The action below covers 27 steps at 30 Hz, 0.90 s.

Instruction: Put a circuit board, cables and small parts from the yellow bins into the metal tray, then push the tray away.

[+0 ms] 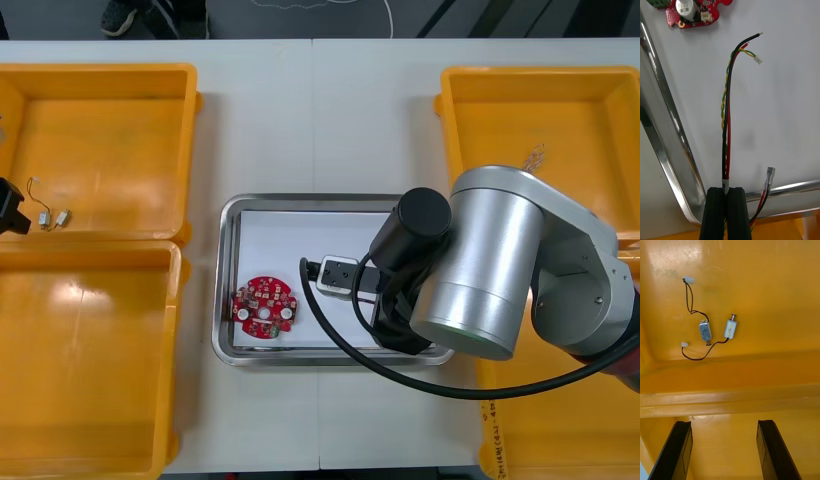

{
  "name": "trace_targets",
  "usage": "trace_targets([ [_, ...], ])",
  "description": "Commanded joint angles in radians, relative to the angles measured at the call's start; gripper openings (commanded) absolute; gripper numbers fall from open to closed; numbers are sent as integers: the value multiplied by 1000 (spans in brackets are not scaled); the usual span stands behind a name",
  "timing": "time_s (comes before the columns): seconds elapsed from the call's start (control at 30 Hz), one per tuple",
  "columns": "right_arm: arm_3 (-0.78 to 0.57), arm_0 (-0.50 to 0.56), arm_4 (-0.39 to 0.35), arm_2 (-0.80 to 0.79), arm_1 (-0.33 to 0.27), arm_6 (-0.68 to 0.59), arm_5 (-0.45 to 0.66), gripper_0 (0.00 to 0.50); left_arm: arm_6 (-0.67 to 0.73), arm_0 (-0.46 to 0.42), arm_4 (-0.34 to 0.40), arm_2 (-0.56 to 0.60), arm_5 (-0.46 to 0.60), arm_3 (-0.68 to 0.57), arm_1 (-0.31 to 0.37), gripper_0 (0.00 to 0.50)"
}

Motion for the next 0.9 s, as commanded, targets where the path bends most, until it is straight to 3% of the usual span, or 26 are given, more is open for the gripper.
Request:
trace_targets([
  [0.03, 16, -46, 35, 84, -49, 34, -39, 0, -103, -74, -23, 28, -7, 39, 55, 500],
  [0.27, 52, -46, 44, 104, -40, 45, -81, 0, -119, -128, -34, 28, -38, 127, 53, 500],
  [0.67, 130, -47, 91, 180, -17, 54, -180, 0, -141, -209, -68, -22, -179, 303, 55, 500],
  [0.9, 160, -49, 113, 222, -15, 58, -237, 0, -142, -218, -86, -33, -222, 340, 55, 500],
])
